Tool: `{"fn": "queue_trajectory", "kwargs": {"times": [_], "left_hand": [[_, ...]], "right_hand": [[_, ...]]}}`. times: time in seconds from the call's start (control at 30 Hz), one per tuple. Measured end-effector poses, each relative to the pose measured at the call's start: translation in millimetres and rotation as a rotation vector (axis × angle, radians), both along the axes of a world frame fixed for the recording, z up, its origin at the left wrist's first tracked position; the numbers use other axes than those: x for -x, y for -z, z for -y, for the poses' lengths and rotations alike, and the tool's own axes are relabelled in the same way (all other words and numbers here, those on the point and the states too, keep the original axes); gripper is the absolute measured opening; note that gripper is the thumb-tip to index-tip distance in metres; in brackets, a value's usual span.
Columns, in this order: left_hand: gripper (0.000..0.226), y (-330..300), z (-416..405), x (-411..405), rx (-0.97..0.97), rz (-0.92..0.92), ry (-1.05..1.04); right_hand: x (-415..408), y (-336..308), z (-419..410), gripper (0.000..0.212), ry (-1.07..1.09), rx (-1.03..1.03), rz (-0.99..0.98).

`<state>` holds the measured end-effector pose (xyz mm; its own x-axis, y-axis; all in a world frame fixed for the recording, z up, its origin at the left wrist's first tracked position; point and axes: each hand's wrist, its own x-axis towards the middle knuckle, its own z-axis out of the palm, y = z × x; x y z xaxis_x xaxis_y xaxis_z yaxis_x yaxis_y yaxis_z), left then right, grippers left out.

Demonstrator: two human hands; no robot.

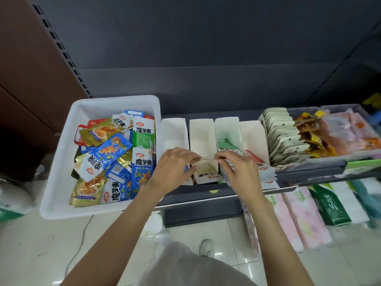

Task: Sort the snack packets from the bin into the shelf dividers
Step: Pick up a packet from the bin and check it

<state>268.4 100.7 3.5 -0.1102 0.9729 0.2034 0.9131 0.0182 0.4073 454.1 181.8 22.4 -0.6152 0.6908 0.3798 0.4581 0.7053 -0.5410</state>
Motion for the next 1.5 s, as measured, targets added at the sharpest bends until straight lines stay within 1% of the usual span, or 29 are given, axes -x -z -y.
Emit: {"fn": "queue_trajectory", "kwargs": {"times": [0.07,0.13,0.2,0.3,0.4,0.47,0.5,0.53,0.6,0.63,0.67,0.7,0.77,0.9,1.0,1.07,1.13,1.2,1.23,1.3,1.37,1.4,1.47,1.5], "left_hand": [[0.024,1,3,-3,0.003,0.03,0.006],[0.024,3,4,-4,0.014,0.051,0.02],[0.023,7,5,-5,0.031,0.076,0.033],[0.026,11,9,-3,0.082,0.103,0.063],[0.028,5,17,1,0.141,0.139,0.133],[0.026,-5,28,7,0.135,0.183,0.125],[0.024,-10,35,12,0.094,0.216,0.08],[0.021,-14,43,18,0.029,0.25,0.0],[0.014,-13,59,33,-0.12,0.262,-0.244],[0.011,-9,67,42,-0.157,0.255,-0.374],[0.011,-3,73,52,-0.143,0.264,-0.488],[0.014,3,78,61,-0.085,0.289,-0.569],[0.024,19,84,78,0.079,0.314,-0.638],[0.047,34,78,97,0.278,0.258,-0.665],[0.059,33,67,97,0.394,0.181,-0.664],[0.063,33,63,97,0.437,0.162,-0.666],[0.056,32,64,100,0.43,0.177,-0.658],[0.039,28,72,106,0.329,0.28,-0.656],[0.031,24,78,110,0.241,0.373,-0.664],[0.02,12,91,115,0.026,0.666,-0.693],[0.021,-1,102,119,-0.146,0.998,-0.694],[0.027,-9,106,119,-0.188,1.1,-0.673],[0.036,-23,109,117,-0.203,1.202,-0.608],[0.035,-30,108,114,-0.201,1.205,-0.578]], "right_hand": [[-4,-2,-2,0.006,0.01,-0.064,0.05],[-6,-2,-5,0.006,0.013,-0.061,0.105],[-5,3,-5,0.007,-0.043,-0.035,0.204],[-1,15,-2,0.016,-0.158,-0.053,0.368],[-1,18,0,0.022,-0.169,0.036,0.456],[-3,12,0,0.032,-0.195,0.106,0.462],[-1,6,1,0.034,-0.207,0.14,0.426],[3,-2,3,0.031,-0.218,0.174,0.372],[22,-16,10,0.024,-0.257,0.197,0.261],[35,-21,15,0.023,-0.281,0.186,0.222],[50,-23,19,0.023,-0.304,0.167,0.207],[67,-24,23,0.024,-0.325,0.14,0.221],[101,-18,29,0.026,-0.375,0.049,0.312],[148,7,34,0.033,-0.433,-0.113,0.515],[157,19,37,0.035,-0.416,-0.185,0.569],[158,23,38,0.035,-0.396,-0.209,0.575],[158,23,39,0.036,-0.391,-0.205,0.585],[157,21,39,0.038,-0.394,-0.166,0.568],[156,18,40,0.038,-0.387,-0.126,0.525],[153,7,43,0.037,-0.332,0.033,0.346],[150,-7,47,0.039,-0.249,0.249,0.119],[149,-15,49,0.042,-0.213,0.35,0.019],[147,-31,50,0.047,-0.183,0.537,-0.131],[145,-39,50,0.05,-0.185,0.615,-0.192]]}}
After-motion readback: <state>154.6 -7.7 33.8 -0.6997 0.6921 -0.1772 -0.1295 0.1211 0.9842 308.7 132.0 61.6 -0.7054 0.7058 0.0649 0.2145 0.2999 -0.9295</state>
